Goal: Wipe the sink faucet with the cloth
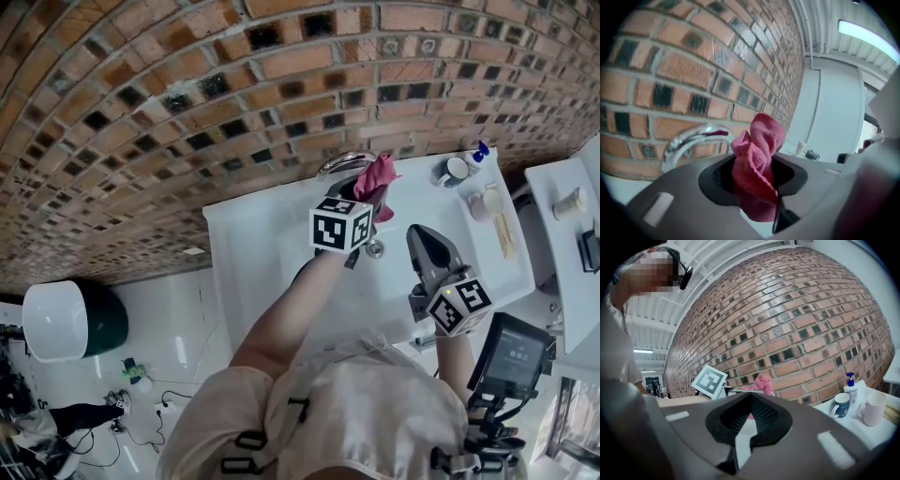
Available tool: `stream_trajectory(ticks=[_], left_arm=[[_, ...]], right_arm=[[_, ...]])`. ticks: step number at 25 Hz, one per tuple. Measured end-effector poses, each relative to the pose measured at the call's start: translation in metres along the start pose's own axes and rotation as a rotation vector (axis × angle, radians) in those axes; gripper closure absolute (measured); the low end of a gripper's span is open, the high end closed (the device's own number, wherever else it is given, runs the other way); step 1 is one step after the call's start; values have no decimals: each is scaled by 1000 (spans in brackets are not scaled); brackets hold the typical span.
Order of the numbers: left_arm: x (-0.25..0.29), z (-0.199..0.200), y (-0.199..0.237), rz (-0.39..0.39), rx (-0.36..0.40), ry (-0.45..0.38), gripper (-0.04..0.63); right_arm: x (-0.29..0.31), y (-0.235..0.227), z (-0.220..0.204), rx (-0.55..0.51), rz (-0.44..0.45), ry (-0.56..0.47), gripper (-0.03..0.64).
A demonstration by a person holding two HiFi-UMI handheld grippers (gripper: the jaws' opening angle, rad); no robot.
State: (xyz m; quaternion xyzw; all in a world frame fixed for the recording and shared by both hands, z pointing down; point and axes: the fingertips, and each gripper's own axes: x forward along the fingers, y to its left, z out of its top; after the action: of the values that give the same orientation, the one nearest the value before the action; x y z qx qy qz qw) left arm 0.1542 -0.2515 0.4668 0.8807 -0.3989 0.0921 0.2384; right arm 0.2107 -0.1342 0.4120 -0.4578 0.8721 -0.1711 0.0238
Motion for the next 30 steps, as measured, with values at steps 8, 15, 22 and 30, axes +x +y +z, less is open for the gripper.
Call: stream_trajectory(ticks=[8, 15, 22, 30], left_arm=[[-123, 65, -12, 89, 192, -298, 429], [-214, 33, 41, 277, 155, -314, 428], [-295, -43, 97, 467, 84, -247, 428], [-335, -120, 136, 563, 20, -199, 428]], right_arm=[[2, 44, 3, -21, 88, -7, 627], [14, 91, -9, -27, 181, 20, 627], [30, 137, -30, -30, 244, 61, 626], [53, 166, -62, -53, 253, 138, 626]])
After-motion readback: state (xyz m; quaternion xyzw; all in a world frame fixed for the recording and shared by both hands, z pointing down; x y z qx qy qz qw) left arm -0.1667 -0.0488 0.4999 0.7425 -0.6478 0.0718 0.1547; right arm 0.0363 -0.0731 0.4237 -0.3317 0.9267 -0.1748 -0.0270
